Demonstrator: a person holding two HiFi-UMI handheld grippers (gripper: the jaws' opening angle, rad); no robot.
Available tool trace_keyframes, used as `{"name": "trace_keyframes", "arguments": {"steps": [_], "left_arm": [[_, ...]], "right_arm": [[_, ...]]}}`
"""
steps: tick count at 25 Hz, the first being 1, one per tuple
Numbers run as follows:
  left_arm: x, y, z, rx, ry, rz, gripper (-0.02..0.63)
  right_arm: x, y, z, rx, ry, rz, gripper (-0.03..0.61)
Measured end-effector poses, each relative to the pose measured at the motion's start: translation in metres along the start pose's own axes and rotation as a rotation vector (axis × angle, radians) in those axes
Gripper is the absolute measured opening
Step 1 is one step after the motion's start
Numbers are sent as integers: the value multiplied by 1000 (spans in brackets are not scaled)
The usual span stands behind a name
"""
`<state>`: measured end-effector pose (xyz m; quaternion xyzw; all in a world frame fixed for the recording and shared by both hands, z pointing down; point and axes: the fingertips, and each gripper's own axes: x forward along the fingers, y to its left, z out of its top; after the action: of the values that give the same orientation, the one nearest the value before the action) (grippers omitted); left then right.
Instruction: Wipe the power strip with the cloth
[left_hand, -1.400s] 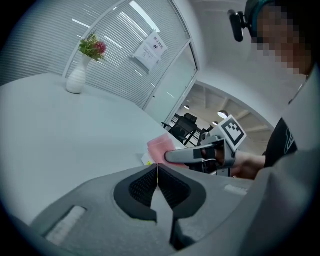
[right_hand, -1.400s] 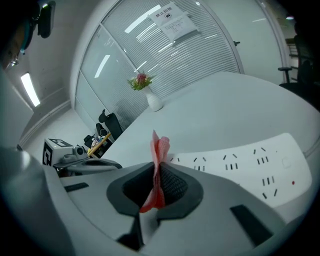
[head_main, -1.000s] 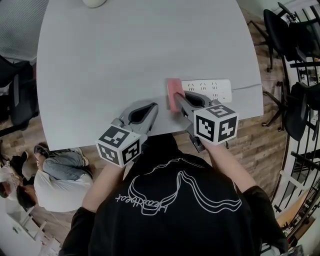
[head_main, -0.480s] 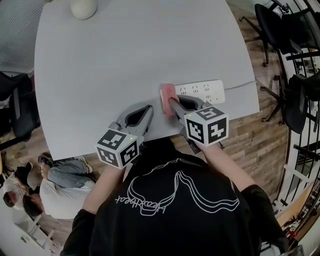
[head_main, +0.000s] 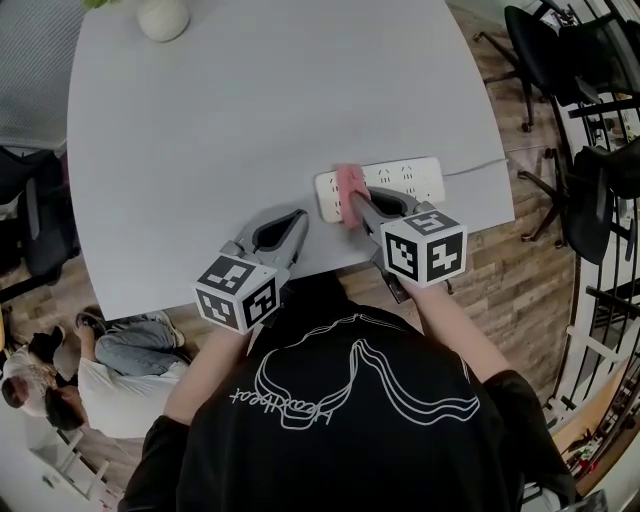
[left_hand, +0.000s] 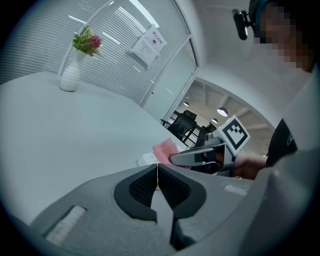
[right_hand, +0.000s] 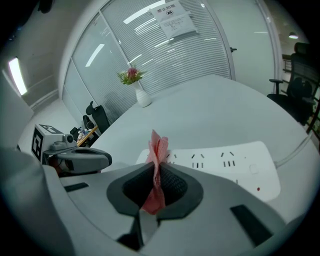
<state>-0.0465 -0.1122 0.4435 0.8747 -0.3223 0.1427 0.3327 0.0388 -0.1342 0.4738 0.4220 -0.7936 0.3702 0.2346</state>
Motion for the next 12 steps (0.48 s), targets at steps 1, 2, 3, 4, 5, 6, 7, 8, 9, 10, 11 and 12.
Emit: {"name": "trace_keyframes", "arguments": {"steps": [1,2,3,4,5,6,7,8,9,10,11,12], "left_arm": [[3,-1,0,-2,3,0,14],[5,-4,0,-4,6,1,14],[8,-6,0,-5,7,0,14],[10,-9,1,-5,8,0,14],[10,-11,1,-6,10,0,14],[11,-12,1,-7,12,-1,14],[10,-13,1,-8,16,-1,14],[10,-13,2,-7,19,-1,14],[10,-12,2,-5,23,-1,14],[9,-12,2,-2,27,0,14],[8,-10,2,0,30,2,14],[5,-8,2,-1,31,2,14]], "right_arm": [[-3,-5,0,2,-2,-7,35],[-6,-10,1,4,-4,-13,35],[-9,-16,0,6,-5,-19,35],[-12,-20,0,10,-7,-25,35],[-14,-24,-1,13,-8,-30,35],[-17,-27,-2,16,-10,-34,35],[-19,-28,-2,17,-11,-38,35],[-20,-30,-2,16,-12,-41,35],[-21,-32,-2,17,-14,-44,35],[-22,-33,-2,20,-16,-47,35],[-23,-34,-2,25,-18,-49,35],[-23,-35,-2,31,-20,-53,35]]}}
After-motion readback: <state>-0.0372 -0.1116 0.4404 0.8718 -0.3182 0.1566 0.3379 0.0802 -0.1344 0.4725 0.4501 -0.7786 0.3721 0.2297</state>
